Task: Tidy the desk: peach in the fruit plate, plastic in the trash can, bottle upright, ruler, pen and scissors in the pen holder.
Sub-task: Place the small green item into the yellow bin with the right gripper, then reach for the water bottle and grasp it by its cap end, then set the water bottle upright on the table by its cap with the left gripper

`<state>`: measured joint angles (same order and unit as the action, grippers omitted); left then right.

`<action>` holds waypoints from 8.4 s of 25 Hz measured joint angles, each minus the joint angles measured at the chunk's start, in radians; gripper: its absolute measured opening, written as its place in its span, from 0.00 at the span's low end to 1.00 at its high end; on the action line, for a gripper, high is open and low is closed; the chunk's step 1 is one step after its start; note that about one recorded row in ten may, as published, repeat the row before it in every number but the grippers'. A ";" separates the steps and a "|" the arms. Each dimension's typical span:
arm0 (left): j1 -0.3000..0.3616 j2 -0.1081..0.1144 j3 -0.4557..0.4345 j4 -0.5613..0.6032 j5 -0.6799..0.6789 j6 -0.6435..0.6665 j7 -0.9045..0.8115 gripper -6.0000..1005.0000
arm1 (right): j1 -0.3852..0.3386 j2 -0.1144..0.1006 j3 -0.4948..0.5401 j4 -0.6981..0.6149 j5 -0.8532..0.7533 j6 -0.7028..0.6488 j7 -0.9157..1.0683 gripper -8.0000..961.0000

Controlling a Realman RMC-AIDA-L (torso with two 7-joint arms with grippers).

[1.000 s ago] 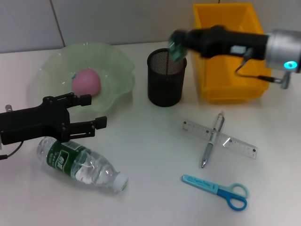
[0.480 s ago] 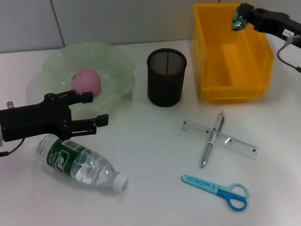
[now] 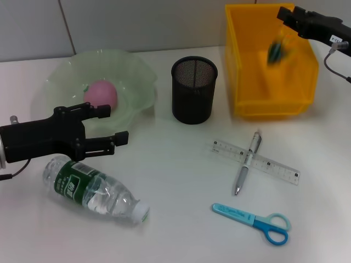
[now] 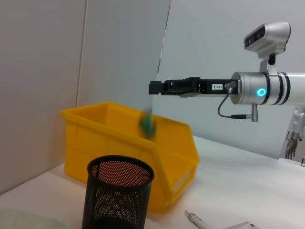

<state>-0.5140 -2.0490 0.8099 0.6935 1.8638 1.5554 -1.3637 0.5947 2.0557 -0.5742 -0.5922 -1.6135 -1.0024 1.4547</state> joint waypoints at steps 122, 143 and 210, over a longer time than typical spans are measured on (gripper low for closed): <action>-0.265 0.016 0.770 0.524 0.425 0.164 -0.120 0.80 | 0.007 -0.119 -0.012 -0.106 -0.609 -0.747 0.428 0.75; -0.286 -0.009 0.853 0.440 0.488 0.050 -0.110 0.80 | 0.005 -0.120 -0.013 -0.097 -0.620 -0.741 0.422 0.75; -0.293 -0.017 0.871 0.367 0.545 -0.023 -0.106 0.45 | 0.004 -0.117 -0.013 -0.097 -0.632 -0.736 0.421 0.75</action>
<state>-0.8066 -2.0659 1.6811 1.0604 2.4091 1.5320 -1.4701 0.5982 1.9389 -0.5875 -0.6887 -2.2457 -1.7380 1.8761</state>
